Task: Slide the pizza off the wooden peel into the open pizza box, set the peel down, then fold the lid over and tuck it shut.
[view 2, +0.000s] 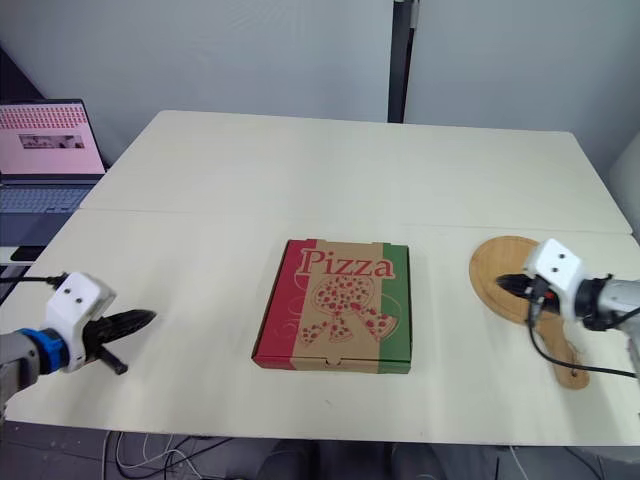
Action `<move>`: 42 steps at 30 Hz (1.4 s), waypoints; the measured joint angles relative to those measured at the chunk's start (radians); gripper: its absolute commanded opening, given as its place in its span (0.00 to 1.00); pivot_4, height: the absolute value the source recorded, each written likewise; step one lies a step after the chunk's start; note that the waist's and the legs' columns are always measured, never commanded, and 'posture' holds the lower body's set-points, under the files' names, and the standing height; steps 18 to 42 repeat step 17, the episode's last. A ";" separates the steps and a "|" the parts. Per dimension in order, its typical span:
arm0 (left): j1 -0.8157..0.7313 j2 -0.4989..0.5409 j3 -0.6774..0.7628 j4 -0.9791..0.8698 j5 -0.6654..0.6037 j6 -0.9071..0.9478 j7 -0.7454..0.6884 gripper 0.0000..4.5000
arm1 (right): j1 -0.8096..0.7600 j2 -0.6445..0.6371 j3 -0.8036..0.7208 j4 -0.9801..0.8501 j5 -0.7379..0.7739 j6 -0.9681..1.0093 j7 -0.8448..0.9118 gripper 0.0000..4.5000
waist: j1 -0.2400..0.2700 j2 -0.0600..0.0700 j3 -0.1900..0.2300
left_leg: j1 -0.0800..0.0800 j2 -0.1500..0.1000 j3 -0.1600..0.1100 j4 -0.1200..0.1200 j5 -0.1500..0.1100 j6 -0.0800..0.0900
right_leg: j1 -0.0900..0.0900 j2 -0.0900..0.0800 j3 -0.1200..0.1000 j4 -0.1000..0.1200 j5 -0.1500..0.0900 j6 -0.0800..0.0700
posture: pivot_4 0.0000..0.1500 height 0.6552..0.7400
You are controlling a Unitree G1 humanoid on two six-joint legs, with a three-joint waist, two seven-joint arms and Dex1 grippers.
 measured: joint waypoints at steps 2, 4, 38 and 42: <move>0.007 0.004 0.013 0.012 -0.006 -0.006 -0.012 0.00 | -0.041 -0.033 0.003 0.095 -0.025 -0.052 0.027 0.01 | 0.000 0.000 0.000 | 0.000 0.000 0.001 0.000 0.000 0.000 | 0.000 0.000 0.000 0.000 0.000 0.000 | 1.00 1.00; 0.006 0.004 0.015 0.009 -0.010 -0.003 -0.020 0.00 | -0.082 -0.040 0.006 0.155 -0.040 -0.086 0.037 0.01 | -0.001 0.000 0.000 | 0.001 0.000 0.001 0.000 0.000 0.000 | 0.000 0.000 0.000 0.000 0.000 0.000 | 1.00 1.00; -0.056 0.016 -0.013 0.006 -0.002 -0.002 -0.025 0.00 | -0.169 -0.040 0.057 0.343 -0.120 -0.192 0.068 0.01 | -0.001 0.000 0.000 | 0.001 0.000 0.001 -0.001 0.000 0.000 | 0.000 -0.001 0.001 0.001 0.000 0.000 | 1.00 1.00; -0.056 0.016 -0.013 0.006 -0.002 -0.002 -0.025 0.00 | -0.169 -0.040 0.057 0.343 -0.120 -0.192 0.068 0.01 | -0.001 0.000 0.000 | 0.001 0.000 0.001 -0.001 0.000 0.000 | 0.000 -0.001 0.001 0.001 0.000 0.000 | 1.00 1.00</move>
